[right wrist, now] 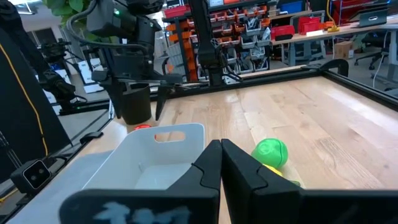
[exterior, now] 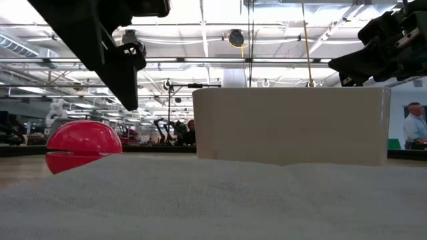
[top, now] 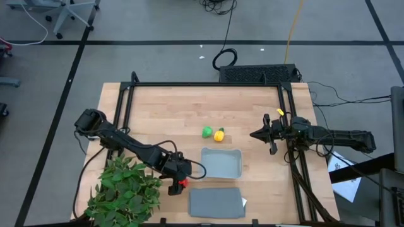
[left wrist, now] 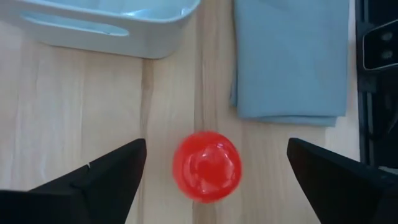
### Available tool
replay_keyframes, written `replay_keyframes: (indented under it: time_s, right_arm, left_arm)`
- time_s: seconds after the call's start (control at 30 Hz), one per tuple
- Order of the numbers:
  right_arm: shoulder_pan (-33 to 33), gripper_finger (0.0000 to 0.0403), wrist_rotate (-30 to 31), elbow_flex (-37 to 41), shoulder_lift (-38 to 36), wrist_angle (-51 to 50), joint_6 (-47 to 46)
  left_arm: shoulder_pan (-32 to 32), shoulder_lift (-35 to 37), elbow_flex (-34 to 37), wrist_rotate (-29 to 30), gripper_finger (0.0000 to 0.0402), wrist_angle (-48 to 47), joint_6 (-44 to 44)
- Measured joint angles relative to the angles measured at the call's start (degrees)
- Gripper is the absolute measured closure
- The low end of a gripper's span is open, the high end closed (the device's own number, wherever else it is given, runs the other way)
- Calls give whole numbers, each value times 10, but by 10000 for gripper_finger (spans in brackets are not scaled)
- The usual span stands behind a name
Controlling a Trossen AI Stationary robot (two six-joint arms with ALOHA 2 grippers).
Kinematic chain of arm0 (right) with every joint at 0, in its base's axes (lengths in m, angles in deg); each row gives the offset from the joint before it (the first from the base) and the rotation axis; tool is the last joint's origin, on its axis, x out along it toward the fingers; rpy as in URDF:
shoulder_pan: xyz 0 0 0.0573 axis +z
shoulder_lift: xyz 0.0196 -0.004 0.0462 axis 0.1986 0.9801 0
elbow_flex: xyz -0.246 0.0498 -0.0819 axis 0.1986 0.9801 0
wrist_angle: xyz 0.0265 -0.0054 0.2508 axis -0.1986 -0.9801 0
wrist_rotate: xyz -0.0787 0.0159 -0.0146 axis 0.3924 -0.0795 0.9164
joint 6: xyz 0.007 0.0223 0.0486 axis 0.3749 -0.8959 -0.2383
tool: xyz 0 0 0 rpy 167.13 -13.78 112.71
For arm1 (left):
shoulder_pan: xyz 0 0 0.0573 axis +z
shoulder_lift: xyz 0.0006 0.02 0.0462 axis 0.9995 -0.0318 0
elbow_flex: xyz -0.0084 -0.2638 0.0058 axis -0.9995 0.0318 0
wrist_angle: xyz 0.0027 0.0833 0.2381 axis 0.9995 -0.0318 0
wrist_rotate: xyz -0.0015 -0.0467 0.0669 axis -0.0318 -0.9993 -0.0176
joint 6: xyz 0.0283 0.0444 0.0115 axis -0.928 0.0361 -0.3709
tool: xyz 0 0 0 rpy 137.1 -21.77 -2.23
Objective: Pick and placing Produce into tupperware
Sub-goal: Put the red tomato into the gray bin
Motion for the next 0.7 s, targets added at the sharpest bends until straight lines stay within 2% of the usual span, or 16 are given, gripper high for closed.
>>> replay_keyframes:
  time_s: [0.3,0.57,0.7]
  right_arm:
    - [0,403,0,0,0,-1,0]
    - [0,403,0,0,0,-1,0]
    - [0,403,0,0,0,-1,0]
  left_arm:
    - [-24,0,14,38,37,1,-1]
    - [-29,0,51,38,6,34,8]
    - [-28,0,51,36,4,44,9]
